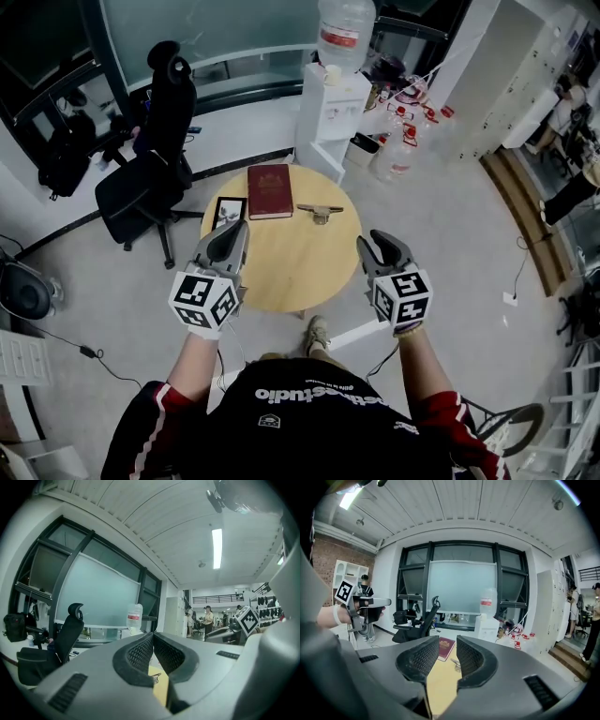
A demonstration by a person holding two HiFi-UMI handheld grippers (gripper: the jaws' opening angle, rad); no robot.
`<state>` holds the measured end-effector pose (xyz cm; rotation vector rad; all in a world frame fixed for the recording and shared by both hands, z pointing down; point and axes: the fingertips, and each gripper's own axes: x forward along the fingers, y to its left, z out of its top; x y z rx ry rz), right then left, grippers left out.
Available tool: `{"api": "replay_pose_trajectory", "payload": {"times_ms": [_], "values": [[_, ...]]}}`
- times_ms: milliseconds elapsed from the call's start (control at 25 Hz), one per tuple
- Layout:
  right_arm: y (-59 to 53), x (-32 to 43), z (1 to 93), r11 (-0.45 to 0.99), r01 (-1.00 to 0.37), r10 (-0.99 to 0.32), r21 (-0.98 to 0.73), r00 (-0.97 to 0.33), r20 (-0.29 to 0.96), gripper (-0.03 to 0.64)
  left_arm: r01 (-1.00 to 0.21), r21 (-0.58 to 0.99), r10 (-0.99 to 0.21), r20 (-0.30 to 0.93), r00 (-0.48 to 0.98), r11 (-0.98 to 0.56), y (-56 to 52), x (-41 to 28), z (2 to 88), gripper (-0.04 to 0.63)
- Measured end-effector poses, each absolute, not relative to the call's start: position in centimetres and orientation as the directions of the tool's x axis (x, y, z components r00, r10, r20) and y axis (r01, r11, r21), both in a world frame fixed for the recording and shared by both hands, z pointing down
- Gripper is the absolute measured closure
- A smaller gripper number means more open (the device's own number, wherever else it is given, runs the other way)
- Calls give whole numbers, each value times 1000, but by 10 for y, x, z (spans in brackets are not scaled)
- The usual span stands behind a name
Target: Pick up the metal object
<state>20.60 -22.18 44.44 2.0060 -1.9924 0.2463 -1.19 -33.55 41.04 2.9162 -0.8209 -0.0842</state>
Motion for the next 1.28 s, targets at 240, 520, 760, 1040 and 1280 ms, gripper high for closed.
{"api": "replay_pose_trajectory", "payload": {"times_ms": [240,520,760,1040,1280], "values": [[-232,231,474,19,-996,-922,90,17,387,488,-518,123,-523,-14,852,-846,-342,8,416,577],[-253,247,502,79,-992,-901,95,-30,432,488,-528,126,-531,14,847,-840,-343,30,425,577],[-279,264,524,133,-990,-880,43,-98,465,488,-560,134,-561,32,827,-817,-355,52,432,577],[-308,286,554,194,-981,-851,24,-156,502,488,-582,131,-580,53,813,-803,-361,85,442,577],[-323,300,584,232,-973,-821,6,-192,538,488,-602,119,-597,78,799,-790,-357,107,446,577]]}}
